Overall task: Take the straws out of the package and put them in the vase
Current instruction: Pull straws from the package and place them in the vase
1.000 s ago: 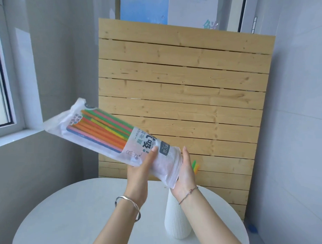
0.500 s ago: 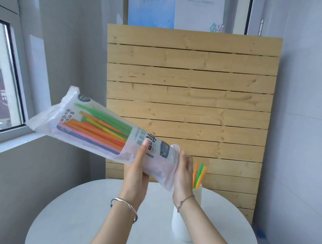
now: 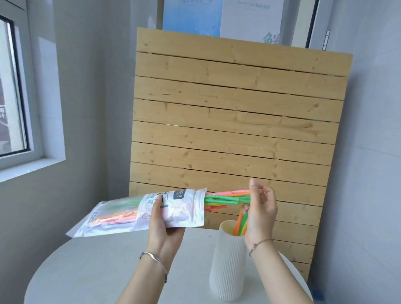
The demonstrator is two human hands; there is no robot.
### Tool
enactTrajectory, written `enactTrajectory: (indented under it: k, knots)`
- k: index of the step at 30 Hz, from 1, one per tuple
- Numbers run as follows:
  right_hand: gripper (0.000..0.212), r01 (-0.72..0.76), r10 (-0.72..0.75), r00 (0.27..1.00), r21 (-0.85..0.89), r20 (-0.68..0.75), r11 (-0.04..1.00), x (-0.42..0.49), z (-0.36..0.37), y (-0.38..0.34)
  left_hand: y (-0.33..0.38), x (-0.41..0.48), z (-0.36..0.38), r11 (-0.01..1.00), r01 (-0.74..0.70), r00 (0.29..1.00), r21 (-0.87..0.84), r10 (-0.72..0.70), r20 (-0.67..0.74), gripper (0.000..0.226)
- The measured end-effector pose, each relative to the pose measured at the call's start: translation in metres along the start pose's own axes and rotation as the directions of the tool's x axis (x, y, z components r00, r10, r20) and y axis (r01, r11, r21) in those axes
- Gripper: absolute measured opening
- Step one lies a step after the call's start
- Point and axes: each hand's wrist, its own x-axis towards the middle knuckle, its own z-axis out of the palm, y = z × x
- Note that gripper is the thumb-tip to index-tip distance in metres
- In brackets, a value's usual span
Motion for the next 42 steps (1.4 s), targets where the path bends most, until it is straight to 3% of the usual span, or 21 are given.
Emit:
enactTrajectory:
  k: [2, 4, 10, 13, 18, 20, 23, 26, 33, 35, 39, 42]
  knots:
    - [0.016, -0.166, 0.165, 0.982, 0.003, 0.093, 0.986, -0.003, 0.006, 0.002, -0.006, 0.001, 0.001, 0.999, 0.019, 1.0, -0.028, -0.019, -0.015, 0.035]
    - [0.011, -0.241, 0.255, 0.948, -0.093, 0.192, 0.966, -0.009, 0.014, 0.005, -0.013, 0.002, 0.003, 0.999, 0.037, 0.999, -0.037, -0.038, -0.027, 0.031]
    - [0.023, -0.068, 0.222, 0.896, -0.375, 0.384, 0.925, -0.004, 0.021, -0.005, -0.025, 0.003, 0.003, 0.994, 0.08, 0.995, -0.08, -0.084, -0.048, 0.025]
    - [0.029, 0.049, 0.115, 0.921, -0.404, 0.372, 0.914, 0.007, 0.016, -0.017, -0.018, 0.006, -0.001, 0.992, 0.048, 0.995, -0.12, -0.058, -0.083, 0.026]
    - [0.04, 0.114, -0.052, 0.968, -0.243, 0.247, 0.963, 0.021, 0.008, -0.031, -0.005, 0.012, -0.003, 0.983, 0.026, 0.999, -0.184, -0.033, -0.032, 0.042]
    - [0.035, 0.084, -0.034, 0.976, -0.228, 0.214, 0.97, 0.02, 0.011, -0.028, -0.008, 0.011, -0.001, 0.98, 0.035, 0.999, -0.195, -0.038, -0.013, 0.046]
    - [0.025, 0.091, 0.014, 0.944, -0.302, 0.329, 0.949, 0.013, 0.017, -0.015, -0.018, 0.009, 0.004, 0.982, 0.048, 0.999, -0.183, -0.048, 0.004, 0.047]
    - [0.032, 0.056, 0.128, 0.913, -0.429, 0.388, 0.902, 0.01, 0.019, -0.01, -0.023, 0.008, 0.006, 0.985, 0.053, 0.999, -0.162, -0.054, -0.003, 0.046]
    - [0.04, 0.058, -0.026, 0.986, -0.195, 0.162, 0.979, 0.026, 0.012, -0.028, -0.002, 0.016, -0.003, 0.993, -0.047, 0.994, -0.111, 0.036, -0.103, 0.026]
    - [0.037, 0.006, 0.024, 0.983, -0.161, 0.18, 0.987, 0.022, 0.014, -0.026, -0.005, 0.015, -0.002, 0.994, -0.052, 0.994, -0.1, 0.042, -0.1, 0.023]
    - [0.028, -0.076, 0.171, 0.937, -0.298, 0.306, 0.952, 0.01, 0.021, -0.014, -0.021, 0.012, 0.004, 0.998, -0.005, 0.998, -0.068, 0.001, -0.065, 0.018]
    - [0.031, -0.05, 0.143, 0.936, -0.282, 0.32, 0.958, 0.013, 0.017, -0.016, -0.021, 0.013, 0.003, 0.998, -0.01, 0.997, -0.063, 0.005, -0.076, 0.021]
